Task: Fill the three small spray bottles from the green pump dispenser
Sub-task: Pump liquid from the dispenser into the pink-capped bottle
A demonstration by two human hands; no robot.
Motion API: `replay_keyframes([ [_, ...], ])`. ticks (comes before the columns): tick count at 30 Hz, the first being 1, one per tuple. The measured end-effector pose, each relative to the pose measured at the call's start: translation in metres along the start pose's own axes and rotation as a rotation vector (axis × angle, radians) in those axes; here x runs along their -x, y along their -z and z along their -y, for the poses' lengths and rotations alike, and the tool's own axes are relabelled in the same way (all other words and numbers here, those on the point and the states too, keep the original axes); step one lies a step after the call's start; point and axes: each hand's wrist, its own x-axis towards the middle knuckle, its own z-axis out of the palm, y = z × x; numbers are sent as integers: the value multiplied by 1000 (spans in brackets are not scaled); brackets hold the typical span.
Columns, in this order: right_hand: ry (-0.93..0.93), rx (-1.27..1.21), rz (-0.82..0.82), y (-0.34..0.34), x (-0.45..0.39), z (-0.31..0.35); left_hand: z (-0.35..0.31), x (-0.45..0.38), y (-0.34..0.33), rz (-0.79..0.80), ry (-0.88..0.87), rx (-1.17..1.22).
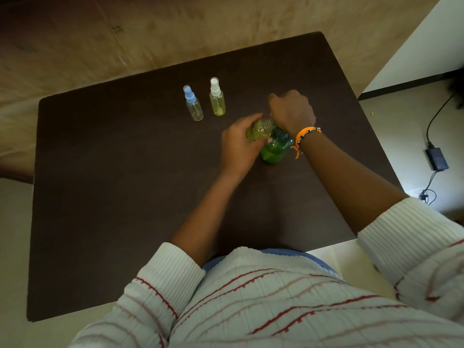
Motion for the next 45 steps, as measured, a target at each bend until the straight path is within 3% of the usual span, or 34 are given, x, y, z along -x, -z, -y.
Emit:
replay_keyframes([
  [6, 32, 55, -74, -5, 3, -1, 1, 2, -2, -6, 5, -9],
  [12, 1, 54, 96, 2, -2, -3, -1, 4, 1, -4, -3, -7],
  [21, 29, 68, -59, -4, 3, -3, 1, 6, -1, 2, -11, -30],
  [28, -23, -81, 143, 6, 6, 0, -2, 6, 0, -2, 2, -17],
  [36, -32, -59, -21, -2, 7, -3, -1, 10, -4, 2, 15, -28],
  [42, -23, -81, 155, 6, 8, 3, -5, 6, 0, -16, 3, -12],
  [45, -44, -118, 165, 7, 10, 3, -4, 8, -1, -19, -1, 0],
])
